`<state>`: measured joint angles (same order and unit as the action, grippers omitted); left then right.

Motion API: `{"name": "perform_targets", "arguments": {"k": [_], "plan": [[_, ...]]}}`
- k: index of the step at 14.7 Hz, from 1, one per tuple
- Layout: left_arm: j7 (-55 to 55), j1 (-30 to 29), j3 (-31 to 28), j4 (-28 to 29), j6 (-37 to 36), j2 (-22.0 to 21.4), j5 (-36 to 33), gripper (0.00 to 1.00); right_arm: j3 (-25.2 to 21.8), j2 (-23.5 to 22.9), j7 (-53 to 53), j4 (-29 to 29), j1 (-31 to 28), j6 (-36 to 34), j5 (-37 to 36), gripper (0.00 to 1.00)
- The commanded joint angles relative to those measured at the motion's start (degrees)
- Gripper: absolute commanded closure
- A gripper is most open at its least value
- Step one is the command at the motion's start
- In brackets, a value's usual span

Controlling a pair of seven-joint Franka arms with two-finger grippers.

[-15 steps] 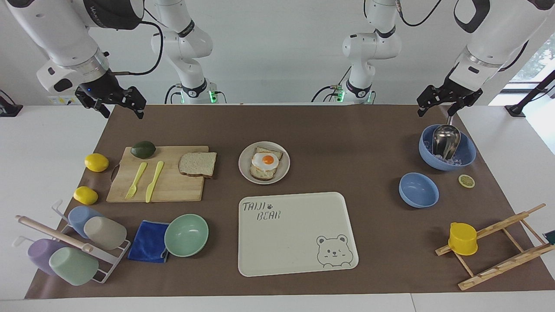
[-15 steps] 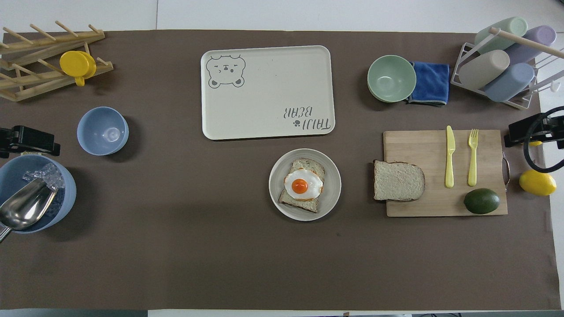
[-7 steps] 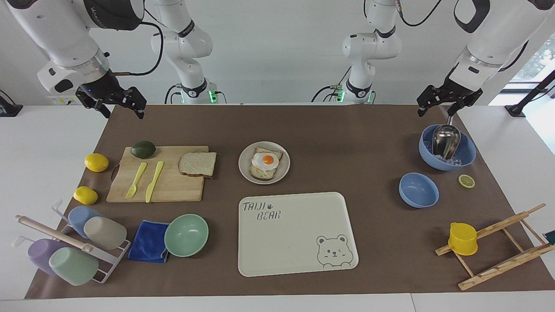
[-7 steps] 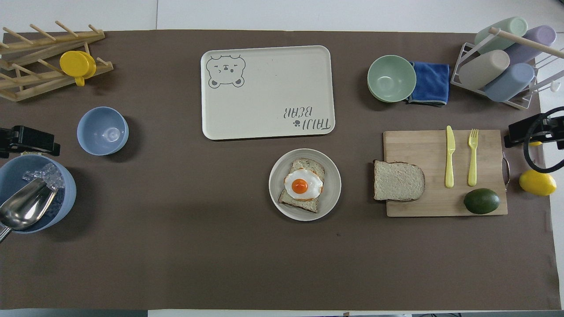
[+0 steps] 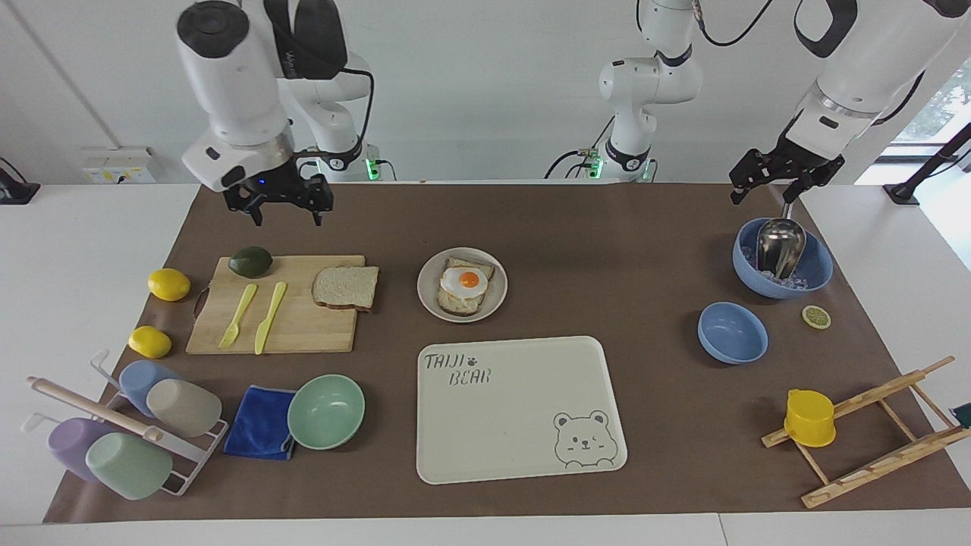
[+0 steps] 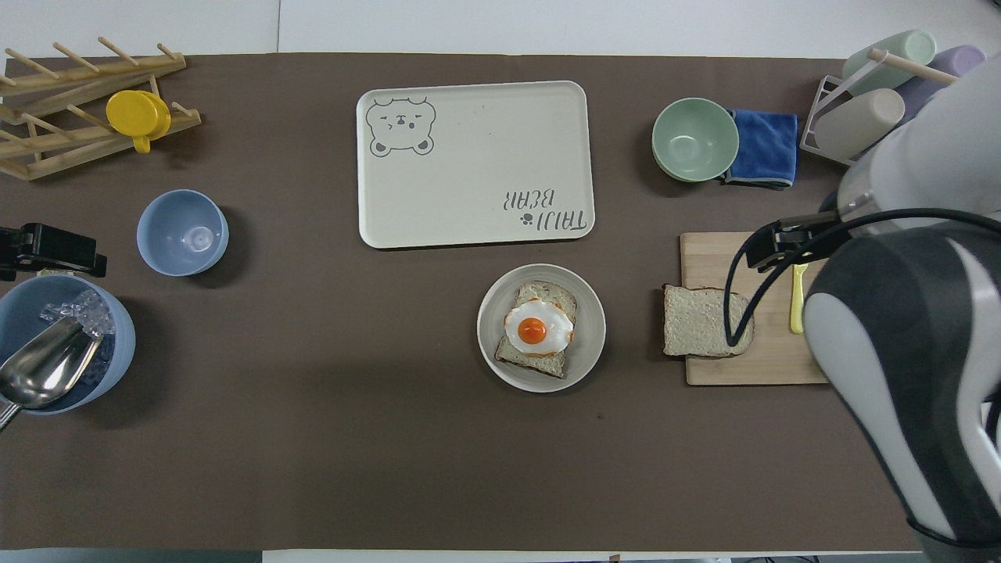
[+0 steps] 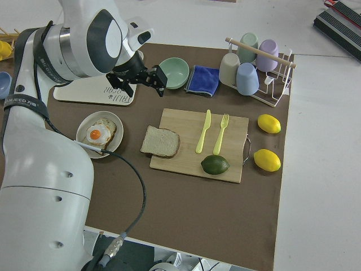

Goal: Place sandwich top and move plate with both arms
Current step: 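Grasp the bread slice with the right gripper and lift it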

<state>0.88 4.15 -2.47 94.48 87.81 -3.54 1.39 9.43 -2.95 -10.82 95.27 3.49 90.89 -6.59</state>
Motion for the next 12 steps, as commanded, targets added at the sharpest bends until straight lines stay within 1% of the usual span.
{"name": "perform_targets", "arguments": {"k": [1,3,6,8,12], "plan": [[0.08,-0.2,0.19,0.09,-0.44,-0.42,-0.78,0.0,4.87,-3.46,-8.39,4.63,-0.68,6.28,-3.49,0.0],[0.26,-0.28,0.19,0.09,-0.53,-0.42,-0.78,0.0,7.69,-3.91,-13.41,10.35,-0.77,11.65,-9.02,0.0],[0.17,-0.2,0.19,0.09,-0.88,-0.59,-0.69,0.0,10.07,-4.88,-21.24,18.44,-0.77,19.13,-11.85,0.0],[0.17,-0.28,0.19,0.09,-0.97,-0.59,-0.77,0.0,11.13,-6.62,-23.35,20.48,-0.77,20.55,-15.36,0.0],[0.17,-0.29,0.19,0.0,-0.97,-0.59,-0.77,0.0,11.13,-8.39,-26.18,23.28,-0.77,23.62,-16.17,0.0]]}}
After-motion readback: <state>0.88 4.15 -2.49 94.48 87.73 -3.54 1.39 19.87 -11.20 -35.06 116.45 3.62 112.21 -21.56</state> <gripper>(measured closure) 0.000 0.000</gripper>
